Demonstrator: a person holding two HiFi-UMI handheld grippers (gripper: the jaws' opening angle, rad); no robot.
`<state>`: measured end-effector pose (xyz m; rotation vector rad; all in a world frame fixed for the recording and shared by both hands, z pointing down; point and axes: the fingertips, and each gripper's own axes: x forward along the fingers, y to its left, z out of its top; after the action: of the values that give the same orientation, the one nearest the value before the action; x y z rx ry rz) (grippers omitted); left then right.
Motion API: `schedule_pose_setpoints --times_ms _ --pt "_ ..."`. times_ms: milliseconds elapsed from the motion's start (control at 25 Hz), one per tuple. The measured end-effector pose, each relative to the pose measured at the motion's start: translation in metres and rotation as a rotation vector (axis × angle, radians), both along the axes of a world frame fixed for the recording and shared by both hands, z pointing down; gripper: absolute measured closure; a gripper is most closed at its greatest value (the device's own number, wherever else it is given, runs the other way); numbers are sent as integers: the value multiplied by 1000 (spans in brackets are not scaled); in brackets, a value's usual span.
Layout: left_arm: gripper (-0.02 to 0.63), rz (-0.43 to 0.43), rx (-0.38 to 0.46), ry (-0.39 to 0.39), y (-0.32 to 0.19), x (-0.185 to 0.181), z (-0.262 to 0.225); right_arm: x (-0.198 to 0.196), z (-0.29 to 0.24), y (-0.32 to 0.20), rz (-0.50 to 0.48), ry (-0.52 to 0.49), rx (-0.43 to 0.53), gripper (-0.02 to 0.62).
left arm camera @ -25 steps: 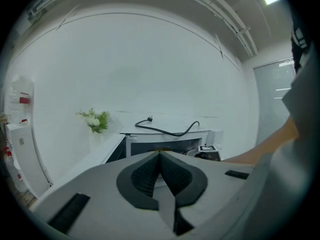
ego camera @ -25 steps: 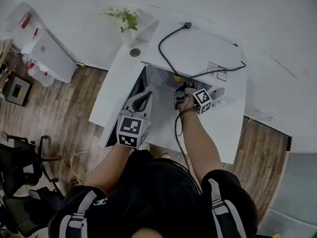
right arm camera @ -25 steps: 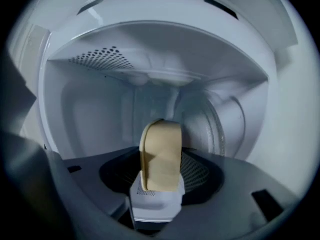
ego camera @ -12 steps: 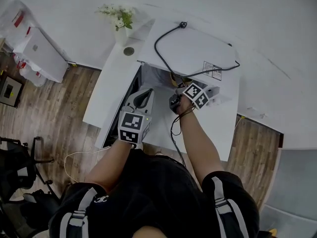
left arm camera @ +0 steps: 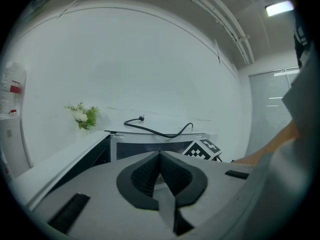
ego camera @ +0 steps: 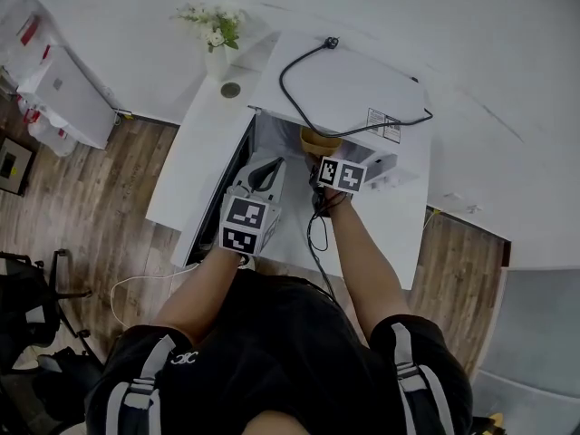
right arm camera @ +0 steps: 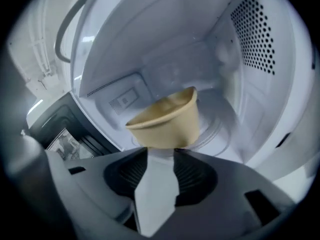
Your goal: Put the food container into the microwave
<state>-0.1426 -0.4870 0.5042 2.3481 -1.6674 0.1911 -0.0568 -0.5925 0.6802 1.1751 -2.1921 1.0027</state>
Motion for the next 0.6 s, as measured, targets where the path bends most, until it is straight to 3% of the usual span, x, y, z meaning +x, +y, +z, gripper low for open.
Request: schedule_pose_setpoints --times_ms 80,160,360,600 --pt "594 11 -9 -7 1 3 1 5 1 3 1 34 7 531" --pt "594 21 -9 -10 1 7 2 7 2 6 7 38 1 591" --pt "594 38 -9 -21 0 15 2 10 -1 13 11 -6 2 591" --pt "594 40 0 -28 -1 22 -4 20 -42 28 14 -55 184 592"
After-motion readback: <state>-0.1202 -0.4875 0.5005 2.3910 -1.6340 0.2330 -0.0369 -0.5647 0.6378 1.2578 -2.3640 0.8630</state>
